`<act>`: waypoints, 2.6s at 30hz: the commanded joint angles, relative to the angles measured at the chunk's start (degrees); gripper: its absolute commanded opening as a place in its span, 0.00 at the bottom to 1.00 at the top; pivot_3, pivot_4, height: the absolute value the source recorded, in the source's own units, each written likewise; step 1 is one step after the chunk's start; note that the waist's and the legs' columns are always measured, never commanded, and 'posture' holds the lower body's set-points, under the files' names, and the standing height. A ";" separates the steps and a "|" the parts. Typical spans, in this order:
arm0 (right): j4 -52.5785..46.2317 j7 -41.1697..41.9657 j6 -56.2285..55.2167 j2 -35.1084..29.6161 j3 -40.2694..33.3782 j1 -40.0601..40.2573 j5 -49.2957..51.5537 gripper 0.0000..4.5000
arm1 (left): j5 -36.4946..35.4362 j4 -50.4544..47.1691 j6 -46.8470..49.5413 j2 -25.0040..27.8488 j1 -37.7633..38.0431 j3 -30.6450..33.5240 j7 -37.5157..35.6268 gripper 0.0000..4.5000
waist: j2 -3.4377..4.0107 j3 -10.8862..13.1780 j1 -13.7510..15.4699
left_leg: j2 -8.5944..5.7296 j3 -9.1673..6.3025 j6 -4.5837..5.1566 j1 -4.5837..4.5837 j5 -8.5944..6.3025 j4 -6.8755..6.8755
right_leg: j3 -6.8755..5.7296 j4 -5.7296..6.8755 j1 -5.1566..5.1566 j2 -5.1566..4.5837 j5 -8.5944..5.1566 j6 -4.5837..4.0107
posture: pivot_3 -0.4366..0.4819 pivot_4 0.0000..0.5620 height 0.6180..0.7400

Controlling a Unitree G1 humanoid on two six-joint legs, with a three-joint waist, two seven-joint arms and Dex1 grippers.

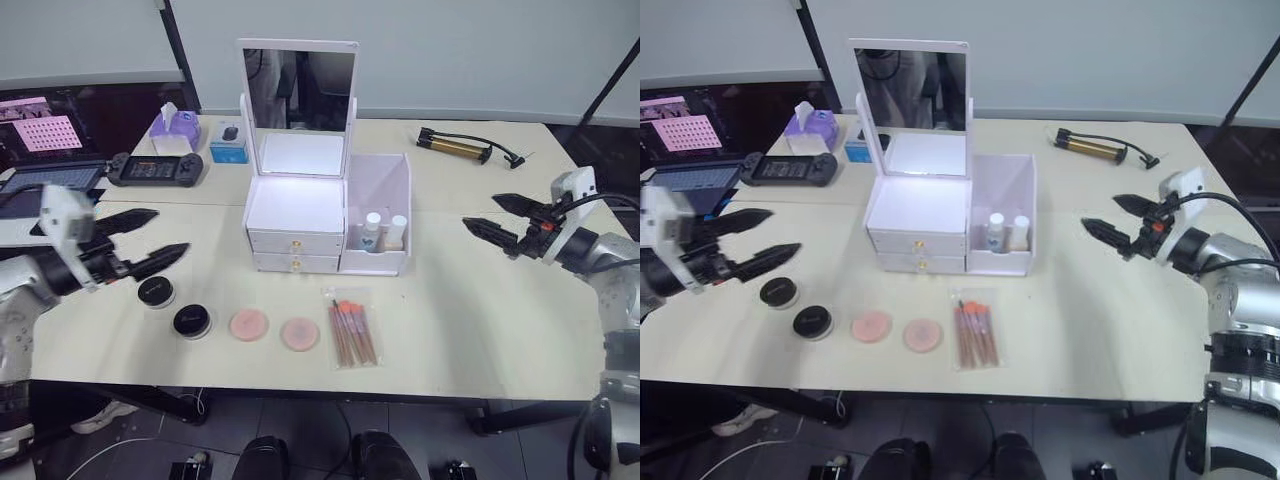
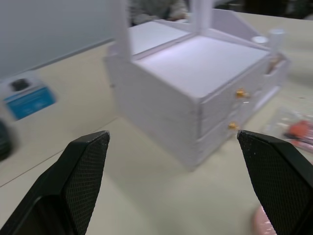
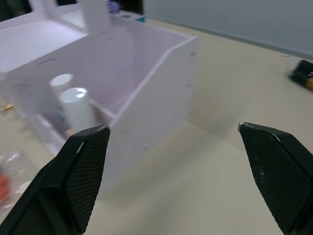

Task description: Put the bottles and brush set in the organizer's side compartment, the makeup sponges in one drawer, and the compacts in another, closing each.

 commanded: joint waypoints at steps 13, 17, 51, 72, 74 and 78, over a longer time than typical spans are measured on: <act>-33.04 -7.65 27.09 -5.97 -7.29 19.78 12.87 1.00 | -0.76 -9.50 10.95 -5.71 -15.89 -26.61 -10.91 1.00 | -0.05 -0.01 0.14 | -0.09 -0.14 0.01 -0.02 0.00 0.06 | 0.05 -0.02 0.05 0.08 -0.01 0.04 | 0.48 0.27 0.93; -39.62 -15.26 37.07 -4.43 -8.65 23.24 16.04 1.00 | 1.84 -7.50 10.96 -8.27 -18.29 -30.60 -12.29 0.81 | -0.05 0.00 -0.02 | -0.10 -0.21 0.01 -0.13 0.00 0.09 | 0.07 -0.02 -0.03 0.11 -0.02 0.06 | 0.48 0.27 0.93; -0.11 -33.01 66.72 12.26 10.44 -6.64 33.12 1.00 | 24.97 -12.21 2.29 -24.30 -3.57 -38.91 13.43 0.01 | -0.04 -0.09 -0.08 | -0.17 -1.04 0.14 -0.40 -0.03 0.28 | -0.05 -0.09 -0.01 0.09 0.05 0.12 | 0.48 0.27 0.93; -0.29 -35.66 66.71 27.70 5.93 -4.28 28.42 1.00 | 32.51 -15.85 12.21 -21.63 -5.35 -42.91 15.62 0.01 | -0.01 -0.25 -0.55 | -0.10 -1.19 0.14 -0.37 -0.03 0.19 | 0.00 -0.06 -0.04 0.24 0.05 0.08 | 0.48 0.27 0.93; -0.59 -35.66 66.71 27.88 5.90 -3.92 28.03 1.00 | 32.37 -15.96 12.40 -21.69 -5.27 -42.84 15.67 0.01 | -0.01 -0.26 -0.55 | -0.10 -1.18 0.14 -0.36 -0.03 0.19 | 0.00 -0.07 -0.03 0.24 0.05 0.08 | 0.48 0.27 0.93; -6.07 -33.63 65.59 25.78 11.05 -1.61 26.16 0.82 | 31.97 -15.46 12.31 -22.35 -4.98 -41.78 16.61 0.00 | 0.02 -0.28 -0.42 | -0.11 -1.19 0.14 -0.36 -0.03 0.19 | 0.00 -0.07 -0.03 0.24 0.05 0.08 | 0.48 0.27 0.93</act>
